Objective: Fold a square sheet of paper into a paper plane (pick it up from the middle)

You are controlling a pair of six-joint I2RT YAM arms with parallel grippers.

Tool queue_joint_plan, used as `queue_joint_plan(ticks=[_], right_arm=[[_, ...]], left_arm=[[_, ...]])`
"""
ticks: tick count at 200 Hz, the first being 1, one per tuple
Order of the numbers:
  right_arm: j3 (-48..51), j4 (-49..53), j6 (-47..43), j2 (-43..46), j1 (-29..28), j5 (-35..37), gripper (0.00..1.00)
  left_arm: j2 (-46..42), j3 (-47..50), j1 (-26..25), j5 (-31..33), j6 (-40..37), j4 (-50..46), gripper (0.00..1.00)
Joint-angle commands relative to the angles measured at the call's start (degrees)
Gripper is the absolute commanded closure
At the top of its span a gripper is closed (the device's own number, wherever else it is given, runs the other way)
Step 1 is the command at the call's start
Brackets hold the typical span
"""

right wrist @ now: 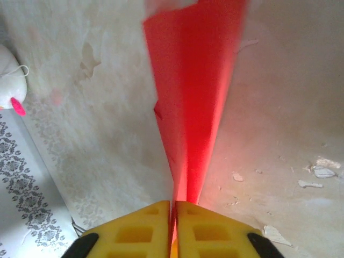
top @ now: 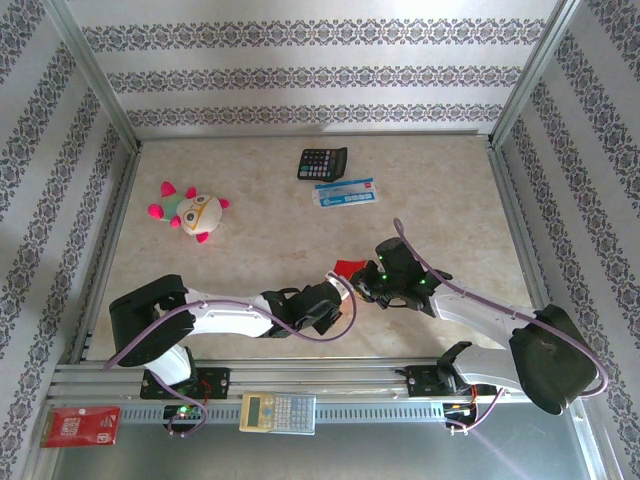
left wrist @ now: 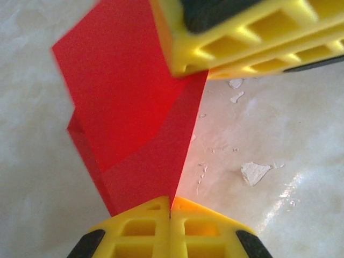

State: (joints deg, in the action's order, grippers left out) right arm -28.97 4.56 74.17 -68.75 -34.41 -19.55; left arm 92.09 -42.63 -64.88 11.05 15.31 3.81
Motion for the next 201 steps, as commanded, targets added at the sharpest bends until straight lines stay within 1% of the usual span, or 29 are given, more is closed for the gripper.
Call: queue_joint_plan(ticks=[1, 25, 61, 94, 112, 136, 171, 201], right_arm=[[0.8, 1.7, -1.7, 2.5, 1.5, -0.4, 0.81], [0.9, 4.2, -4.3, 5.4, 3.8, -0.8, 0.74], [-1.9, 11.6, -12.3, 7.7, 8.6, -1.9, 0.72], [-4.1, 13.3, -18.4, 5.5, 12.5, -6.4, 0.71], [-6.5, 15.3, -22.8, 2.9, 13.0, -8.4, 0.71], [-9.3, 18.4, -28.3, 0.3, 13.1, -9.9, 0.71], [-9.9, 18.6, -32.5, -0.8, 12.7, -10.5, 0.70], [-9.9, 18.6, -34.1, -0.9, 11.8, -9.2, 0.70]], left_arm=[[-2.2, 1.8, 0.0, 0.3, 5.6, 3.9, 1.00], [-2.5, 2.7, 0.6, -2.7, 9.8, 5.7, 1.00], [-2.3, 4.1, 3.1, -11.0, 15.1, 10.0, 1.00], [-1.5, 4.4, 6.7, -20.0, 20.1, 13.7, 1.00], [-0.6, 4.8, 8.8, -25.0, 23.4, 16.5, 1.00], [0.2, 5.8, 10.4, -29.0, 26.9, 19.8, 1.00], [2.1, 7.4, 11.9, -32.0, 30.8, 25.3, 1.00], [3.9, 9.5, 13.0, -34.2, 34.8, 31.9, 1.00]])
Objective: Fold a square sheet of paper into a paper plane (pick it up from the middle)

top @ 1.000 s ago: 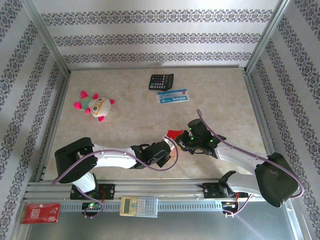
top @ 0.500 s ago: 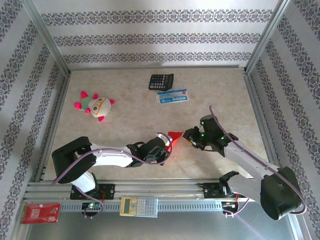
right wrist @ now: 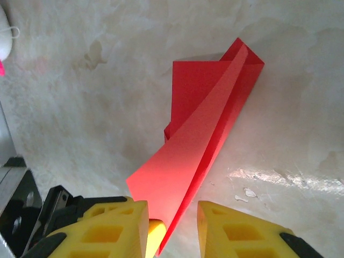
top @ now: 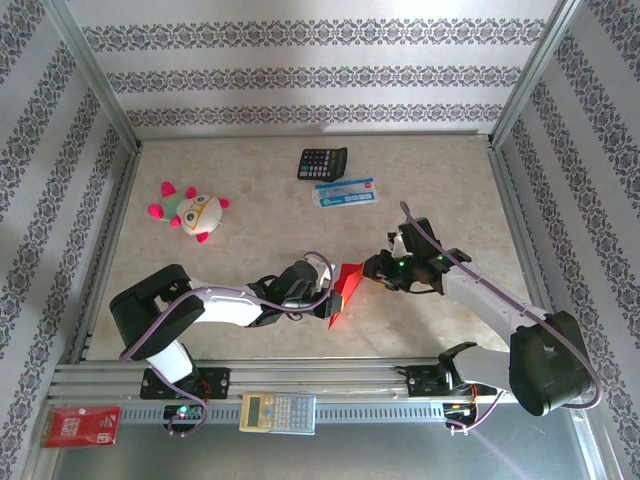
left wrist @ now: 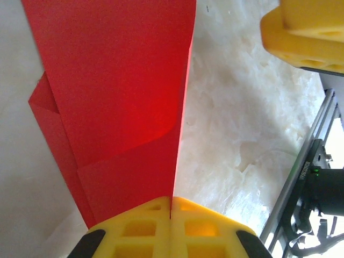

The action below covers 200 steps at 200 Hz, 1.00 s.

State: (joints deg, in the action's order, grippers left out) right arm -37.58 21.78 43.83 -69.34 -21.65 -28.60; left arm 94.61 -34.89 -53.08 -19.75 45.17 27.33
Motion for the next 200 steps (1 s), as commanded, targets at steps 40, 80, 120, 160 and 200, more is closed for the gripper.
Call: queue_joint_plan(ticks=[40, 80, 120, 160, 200], right_arm=[[-1.1, 0.6, -4.3, -1.4, -1.6, 0.5, 0.69], [-1.6, 0.0, -4.3, -3.1, -3.2, 1.3, 0.69], [-2.4, -0.5, -5.4, -4.1, -4.9, 1.3, 0.69], [-4.2, -1.0, -8.3, -5.8, -6.4, 1.8, 0.69], [-6.4, -1.5, -10.5, -9.2, -8.3, 3.3, 0.70]], left_arm=[[1.3, 4.3, 2.0, -3.9, 7.6, 12.7, 1.00], [2.0, 6.0, 2.6, -5.1, 11.1, 17.5, 1.00], [4.1, 7.1, 2.9, -6.4, 14.5, 22.4, 1.00], [6.7, 8.4, 3.5, -7.5, 17.5, 27.5, 1.00], [9.5, 10.1, 4.6, -8.5, 20.5, 33.2, 1.00]])
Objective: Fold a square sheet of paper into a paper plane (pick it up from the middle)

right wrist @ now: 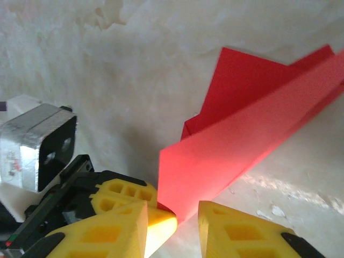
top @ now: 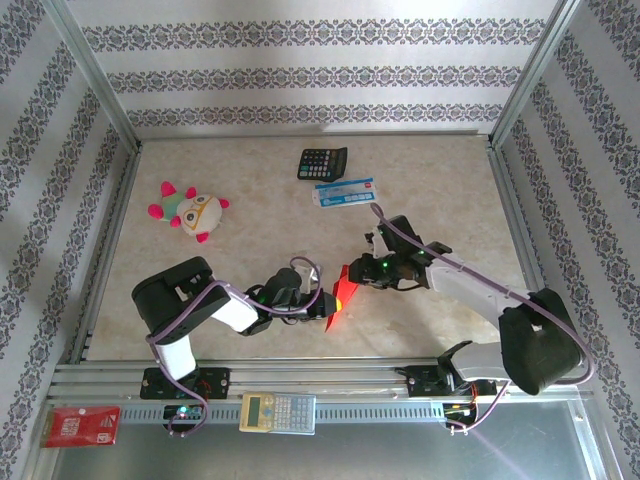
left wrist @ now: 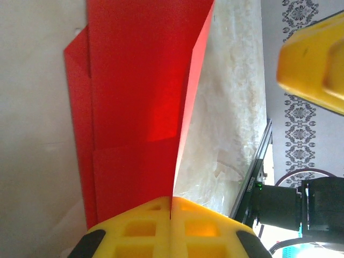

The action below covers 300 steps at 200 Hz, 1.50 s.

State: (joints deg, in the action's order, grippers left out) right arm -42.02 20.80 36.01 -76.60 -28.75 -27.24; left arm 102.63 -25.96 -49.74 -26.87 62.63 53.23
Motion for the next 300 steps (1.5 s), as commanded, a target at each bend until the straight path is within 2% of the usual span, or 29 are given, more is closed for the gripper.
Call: queue_joint_plan(ticks=[1, 69, 96, 125, 156, 178, 199, 225, 265, 300], right_arm=[[-2.0, -0.5, -2.6, -2.0, -1.3, 1.9, 0.70], [-3.2, -1.3, -3.7, -5.3, -3.1, 2.4, 0.71], [-2.8, 0.1, -4.0, -3.2, -2.5, 3.2, 0.71], [-3.3, 3.9, -2.1, -0.5, -2.0, 6.5, 0.66], [-2.3, 3.5, 4.9, 1.0, -2.9, 8.7, 0.59], [0.2, 2.6, 9.9, 2.4, -2.7, 9.8, 0.58], [2.7, 2.6, 13.4, 5.2, -1.3, 12.5, 0.62], [5.7, 3.0, 14.5, 7.6, 0.8, 16.0, 0.66], [8.4, -9.7, 16.1, 1.1, -0.3, 11.2, 0.72], [7.4, -14.2, 16.0, -3.6, -1.1, 10.0, 0.77]], left_arm=[[1.5, 1.2, 1.3, -1.4, 3.1, 7.4, 1.00], [2.4, 2.0, 2.2, -2.2, 4.3, 9.6, 1.00], [-0.5, 0.9, 2.2, -1.9, 1.8, 3.8, 1.00], [-4.1, -0.8, 1.7, -0.5, -3.9, -4.8, 1.00], [-6.6, -3.1, 1.4, 0.5, -10.0, -13.1, 1.00], [-9.5, -5.3, 0.2, 5.4, -15.8, -22.9, 1.00], [-11.3, -7.6, -1.6, 10.2, -20.6, -30.9, 1.00], [-11.8, -7.9, -2.1, 11.4, -20.6, -32.0, 1.00], [-9.8, -8.8, -3.1, 9.7, -20.7, -29.5, 1.00], [-8.9, -9.3, -3.8, 9.6, -21.3, -29.1, 0.98]])
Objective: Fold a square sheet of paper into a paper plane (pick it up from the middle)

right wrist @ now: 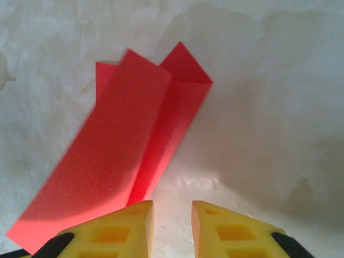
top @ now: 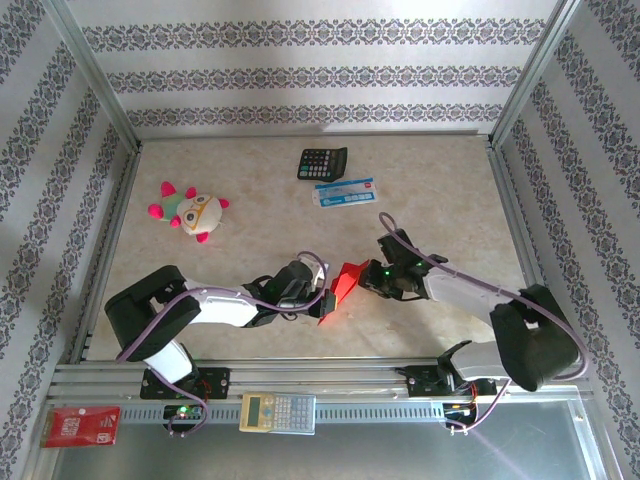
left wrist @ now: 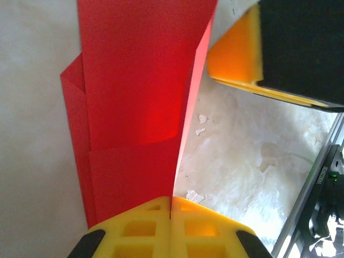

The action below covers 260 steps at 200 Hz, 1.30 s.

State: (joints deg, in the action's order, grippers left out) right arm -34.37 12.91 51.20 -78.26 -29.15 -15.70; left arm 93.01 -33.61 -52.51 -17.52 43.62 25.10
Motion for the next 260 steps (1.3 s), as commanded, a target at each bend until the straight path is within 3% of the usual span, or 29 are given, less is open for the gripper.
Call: queue_joint_plan(ticks=[1, 176, 260], right_arm=[[-0.2, -6.4, 0.9, -2.1, -0.7, -1.6, 0.77], [4.3, -15.7, 3.4, -6.1, -0.6, -5.2, 0.82], [4.9, -16.7, 5.0, -6.7, 0.1, -6.5, 0.84]], left_arm=[[0.7, -1.7, -1.1, 0.3, -2.4, -1.2, 0.98], [3.4, -5.4, -3.8, 7.8, -14.3, -9.7, 0.76], [-1.5, -7.5, -7.5, 19.3, -21.2, -18.3, 0.60]])
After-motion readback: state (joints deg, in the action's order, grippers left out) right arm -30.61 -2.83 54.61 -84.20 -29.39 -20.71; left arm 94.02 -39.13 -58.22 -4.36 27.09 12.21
